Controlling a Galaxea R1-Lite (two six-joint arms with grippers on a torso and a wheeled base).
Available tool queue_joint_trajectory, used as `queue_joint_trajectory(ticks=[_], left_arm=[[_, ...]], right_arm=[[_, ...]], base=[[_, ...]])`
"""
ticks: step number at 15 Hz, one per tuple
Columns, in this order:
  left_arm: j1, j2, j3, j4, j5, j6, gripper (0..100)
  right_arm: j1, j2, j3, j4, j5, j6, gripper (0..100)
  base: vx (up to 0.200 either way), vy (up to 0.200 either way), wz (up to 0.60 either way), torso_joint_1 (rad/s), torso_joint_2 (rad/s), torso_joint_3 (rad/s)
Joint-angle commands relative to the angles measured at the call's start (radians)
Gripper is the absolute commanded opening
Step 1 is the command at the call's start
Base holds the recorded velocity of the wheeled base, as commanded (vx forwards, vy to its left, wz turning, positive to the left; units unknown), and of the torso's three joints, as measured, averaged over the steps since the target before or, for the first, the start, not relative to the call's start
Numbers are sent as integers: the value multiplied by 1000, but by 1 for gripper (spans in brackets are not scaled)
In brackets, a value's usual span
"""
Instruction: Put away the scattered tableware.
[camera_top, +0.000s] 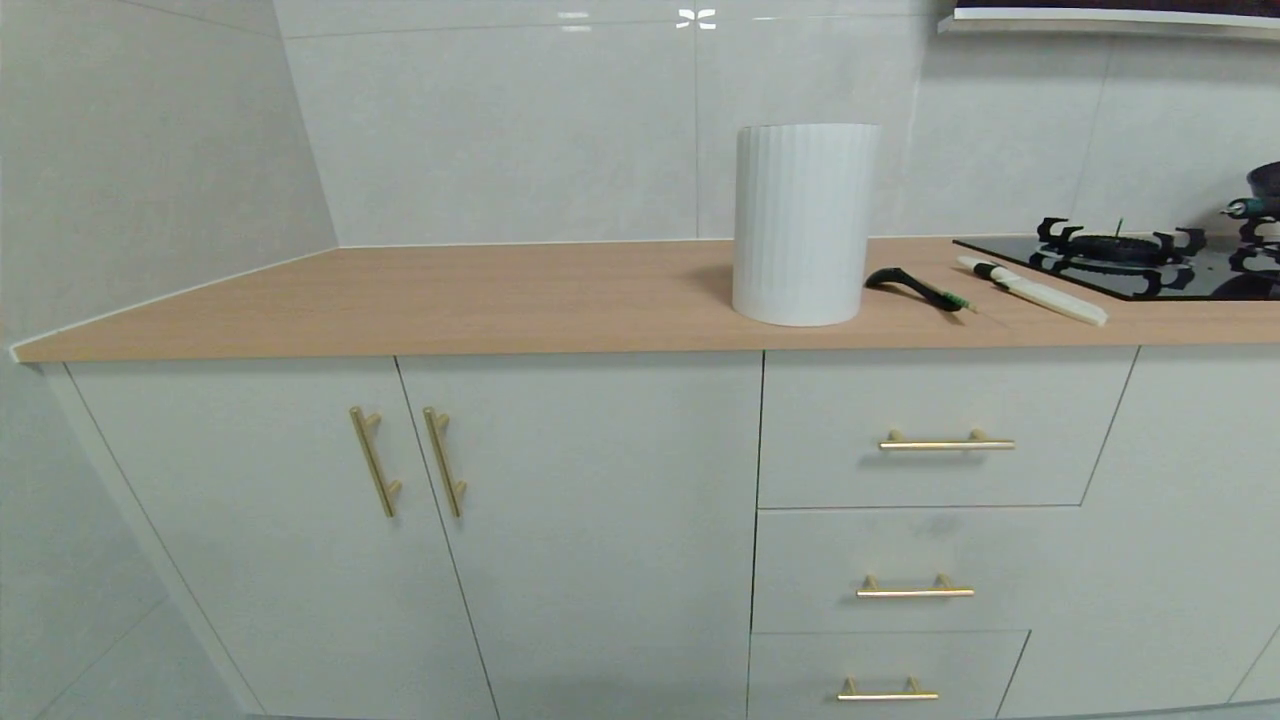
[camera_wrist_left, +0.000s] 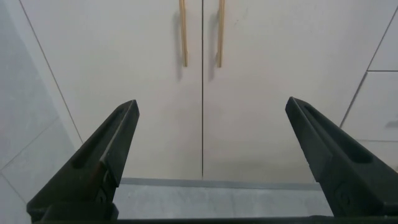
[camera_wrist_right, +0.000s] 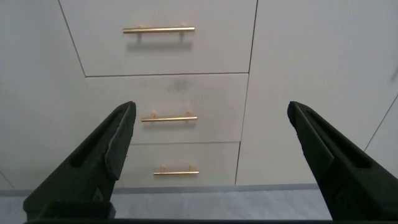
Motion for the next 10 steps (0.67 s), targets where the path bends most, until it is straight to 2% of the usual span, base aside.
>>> queue_joint_trajectory(ticks=[1, 10], left_arm=[[0, 0, 0, -1, 0, -1, 100], [0, 0, 0, -1, 0, 1, 100]], right_arm=[[1, 1, 0, 0, 0, 0, 100], [1, 1, 0, -2, 2, -5, 100]], base=[[0, 0, 0, 0, 0, 0], [0, 0, 0, 0, 0, 0]])
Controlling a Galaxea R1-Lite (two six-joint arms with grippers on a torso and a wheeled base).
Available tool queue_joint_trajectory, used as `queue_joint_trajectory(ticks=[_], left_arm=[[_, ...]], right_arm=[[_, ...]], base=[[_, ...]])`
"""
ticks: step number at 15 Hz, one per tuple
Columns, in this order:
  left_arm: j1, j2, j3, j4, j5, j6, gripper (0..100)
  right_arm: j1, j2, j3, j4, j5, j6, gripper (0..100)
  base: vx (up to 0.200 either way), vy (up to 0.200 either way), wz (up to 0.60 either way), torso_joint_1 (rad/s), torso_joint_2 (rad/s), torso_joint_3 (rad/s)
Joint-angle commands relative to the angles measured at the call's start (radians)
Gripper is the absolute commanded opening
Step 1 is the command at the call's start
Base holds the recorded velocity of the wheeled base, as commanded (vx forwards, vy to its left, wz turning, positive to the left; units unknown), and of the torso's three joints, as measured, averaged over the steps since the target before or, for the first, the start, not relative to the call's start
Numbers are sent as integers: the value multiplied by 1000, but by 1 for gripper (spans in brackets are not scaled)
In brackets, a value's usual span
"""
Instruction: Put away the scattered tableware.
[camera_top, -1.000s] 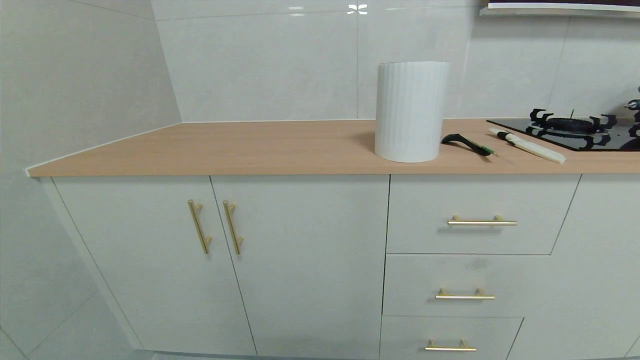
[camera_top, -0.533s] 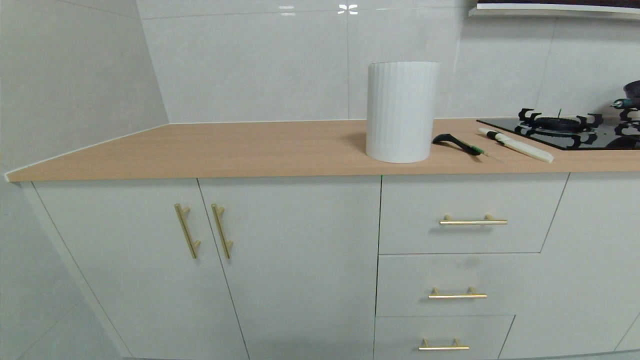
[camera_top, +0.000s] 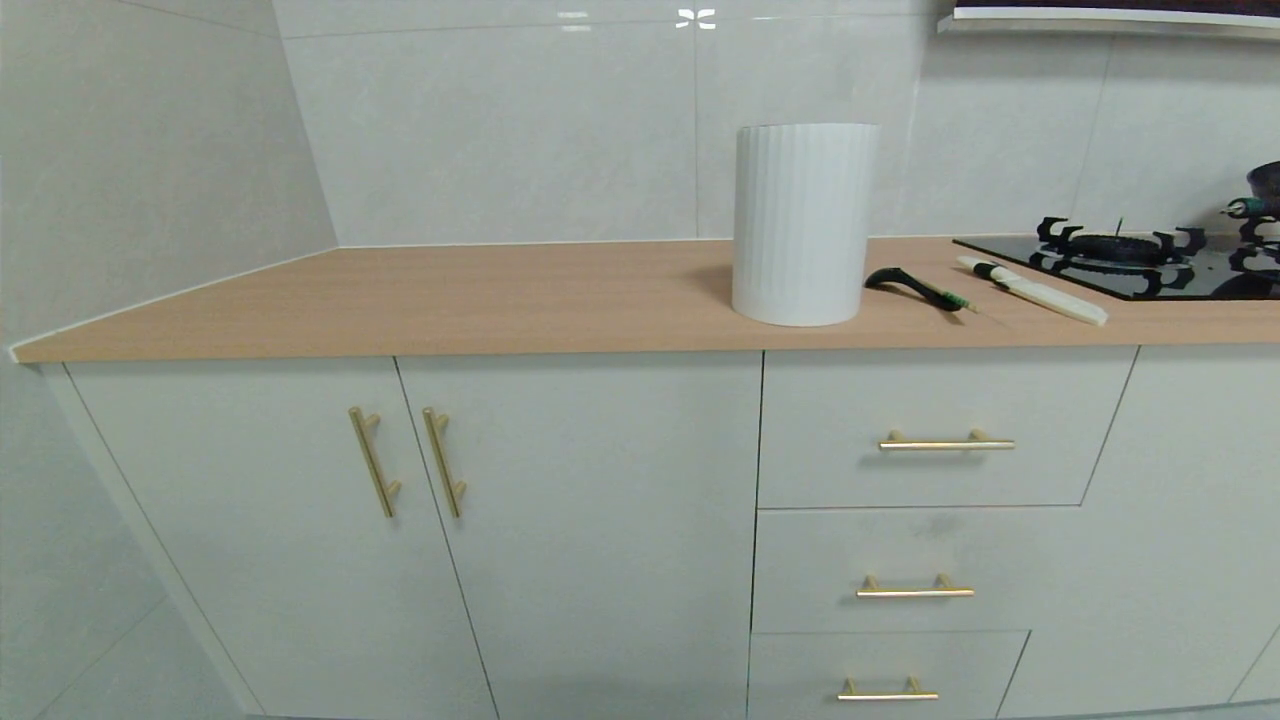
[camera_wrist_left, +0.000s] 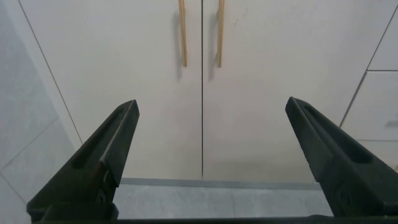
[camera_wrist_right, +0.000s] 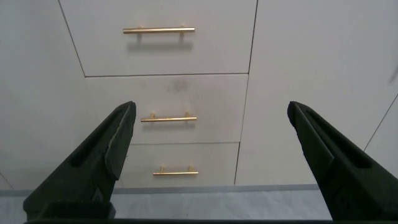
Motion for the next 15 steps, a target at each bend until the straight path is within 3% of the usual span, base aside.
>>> queue_joint_trajectory(ticks=[1, 4, 6, 10, 15], left_arm=[[0, 0, 0, 0, 0, 0, 100], [0, 0, 0, 0, 0, 0, 100], [0, 0, 0, 0, 0, 0, 100], [0, 0, 0, 0, 0, 0, 100], [0, 0, 0, 0, 0, 0, 100]], right_arm=[[0, 1, 0, -1, 0, 0, 100], [0, 2, -12, -3, 12, -41, 100], [11, 48, -141, -1, 73, 11, 100], [65, 529, -236, 9, 172, 36, 100], [106, 1111, -365, -32, 172, -13, 100]], base=[[0, 0, 0, 0, 0, 0], [0, 0, 0, 0, 0, 0], [0, 0, 0, 0, 0, 0], [0, 0, 0, 0, 0, 0], [0, 0, 0, 0, 0, 0]])
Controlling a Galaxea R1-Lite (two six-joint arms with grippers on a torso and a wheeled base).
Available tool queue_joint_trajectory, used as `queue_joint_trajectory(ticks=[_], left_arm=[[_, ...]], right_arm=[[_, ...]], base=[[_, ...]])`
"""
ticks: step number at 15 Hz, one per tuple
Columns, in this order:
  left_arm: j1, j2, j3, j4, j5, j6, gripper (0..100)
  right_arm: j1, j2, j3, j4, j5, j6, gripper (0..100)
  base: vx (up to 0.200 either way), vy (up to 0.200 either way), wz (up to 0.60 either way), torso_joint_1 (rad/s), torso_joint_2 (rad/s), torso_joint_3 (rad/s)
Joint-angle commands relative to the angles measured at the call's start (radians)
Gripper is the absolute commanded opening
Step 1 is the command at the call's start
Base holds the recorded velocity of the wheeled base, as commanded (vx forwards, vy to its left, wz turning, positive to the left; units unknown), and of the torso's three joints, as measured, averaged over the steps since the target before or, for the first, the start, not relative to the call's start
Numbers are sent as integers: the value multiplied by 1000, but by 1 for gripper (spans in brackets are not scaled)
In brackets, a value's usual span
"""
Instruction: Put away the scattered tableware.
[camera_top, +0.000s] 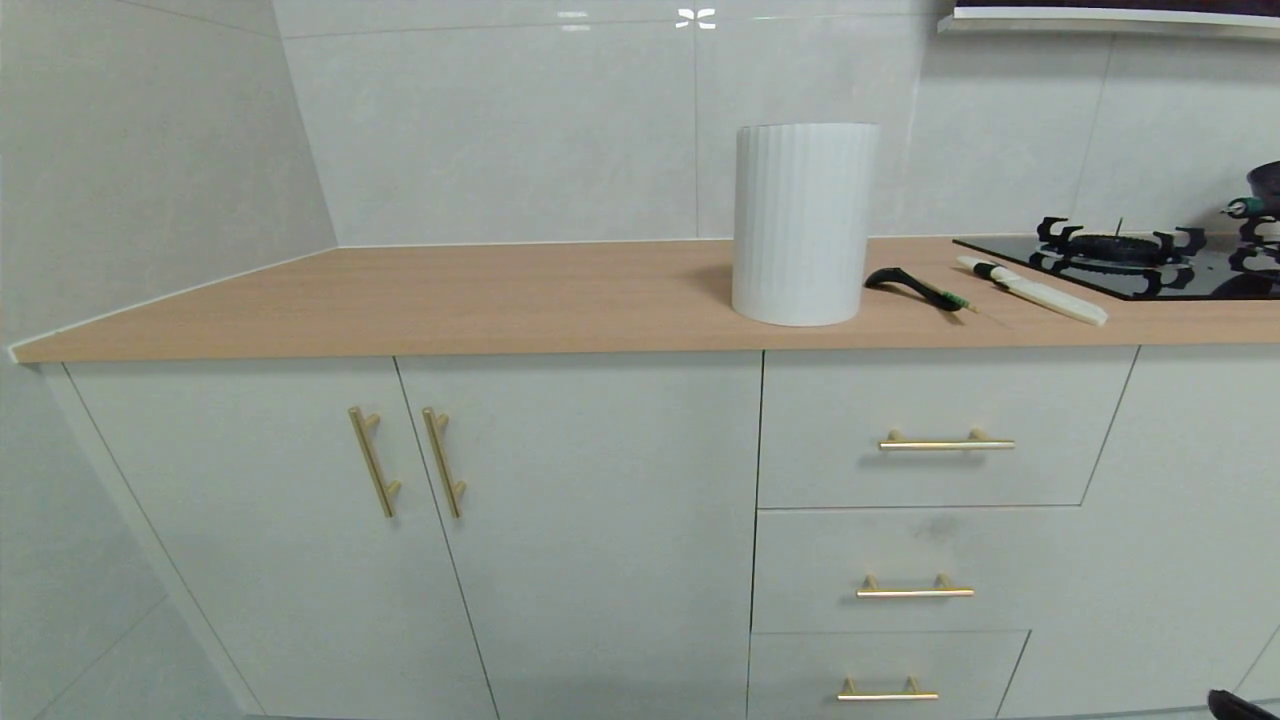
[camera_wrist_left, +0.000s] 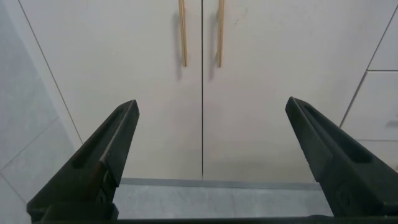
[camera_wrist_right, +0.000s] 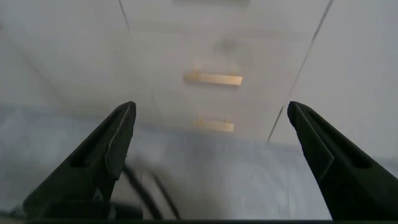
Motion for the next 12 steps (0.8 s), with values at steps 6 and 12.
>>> queue_joint_trajectory(ticks=[6, 12], left_arm=[[0, 0, 0, 0, 0, 0, 100], [0, 0, 0, 0, 0, 0, 100]], right_arm=[[55, 950, -244, -286, 5, -18, 100], [57, 1411, -405, -527, -54, -15, 100]], base=[[0, 0, 0, 0, 0, 0], [0, 0, 0, 0, 0, 0]])
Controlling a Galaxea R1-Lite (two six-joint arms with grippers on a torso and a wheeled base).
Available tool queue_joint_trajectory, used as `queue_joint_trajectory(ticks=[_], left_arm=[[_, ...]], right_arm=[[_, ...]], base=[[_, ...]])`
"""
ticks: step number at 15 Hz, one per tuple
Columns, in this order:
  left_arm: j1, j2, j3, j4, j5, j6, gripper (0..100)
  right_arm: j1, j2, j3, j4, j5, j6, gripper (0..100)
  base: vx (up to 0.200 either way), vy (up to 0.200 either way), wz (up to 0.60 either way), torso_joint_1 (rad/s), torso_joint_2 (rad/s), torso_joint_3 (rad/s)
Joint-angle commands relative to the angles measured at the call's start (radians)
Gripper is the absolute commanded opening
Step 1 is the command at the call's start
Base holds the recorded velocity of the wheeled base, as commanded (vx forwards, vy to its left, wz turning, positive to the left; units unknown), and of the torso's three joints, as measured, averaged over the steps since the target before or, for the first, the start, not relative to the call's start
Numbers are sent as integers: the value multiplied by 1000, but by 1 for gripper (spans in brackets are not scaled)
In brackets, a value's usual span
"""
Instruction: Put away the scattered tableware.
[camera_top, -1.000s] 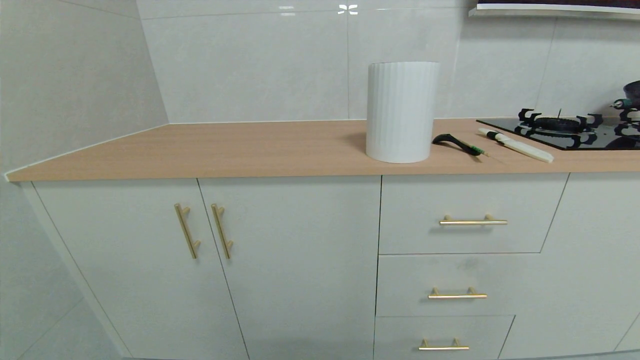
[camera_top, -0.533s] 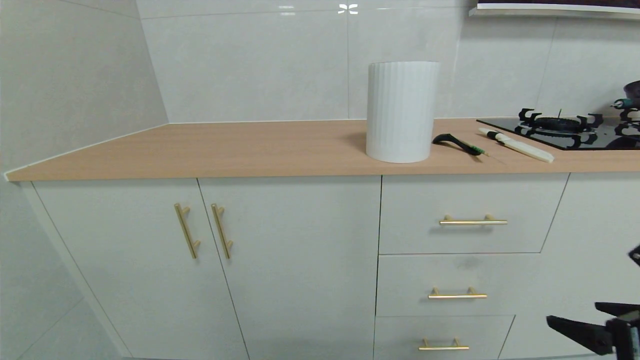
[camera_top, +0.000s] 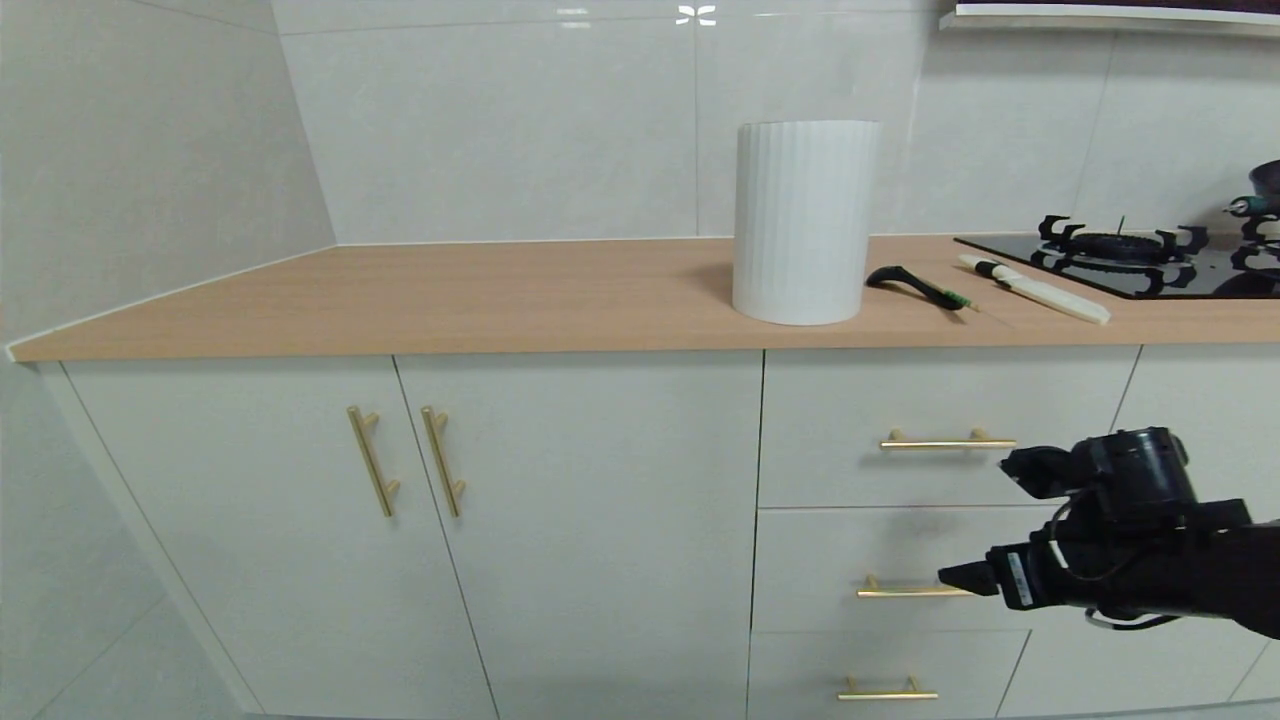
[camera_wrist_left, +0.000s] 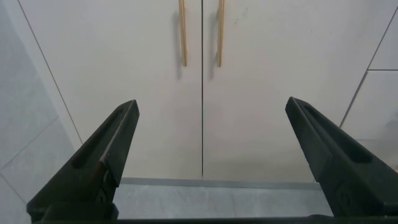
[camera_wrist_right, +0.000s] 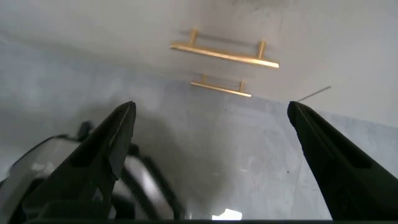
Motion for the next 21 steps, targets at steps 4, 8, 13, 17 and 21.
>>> queue_joint_trajectory(ticks=[4, 8, 13, 17, 21], left_arm=[[0, 0, 0, 0, 1, 0, 100], [0, 0, 0, 0, 1, 0, 100], [0, 0, 0, 0, 1, 0, 100], [0, 0, 0, 0, 1, 0, 100], [0, 0, 0, 0, 1, 0, 100]], right_arm=[[-11, 409, -82, -285, -63, 6, 100], [-16, 459, -73, -362, -119, 12, 100], [-14, 511, -74, -493, -170, 55, 100], [-14, 570, -81, -594, -202, 54, 100], [-13, 587, -88, -594, -213, 52, 100]], base=[[0, 0, 0, 0, 0, 0], [0, 0, 0, 0, 0, 0], [0, 0, 0, 0, 0, 0], [0, 0, 0, 0, 0, 0], [0, 0, 0, 0, 0, 0]])
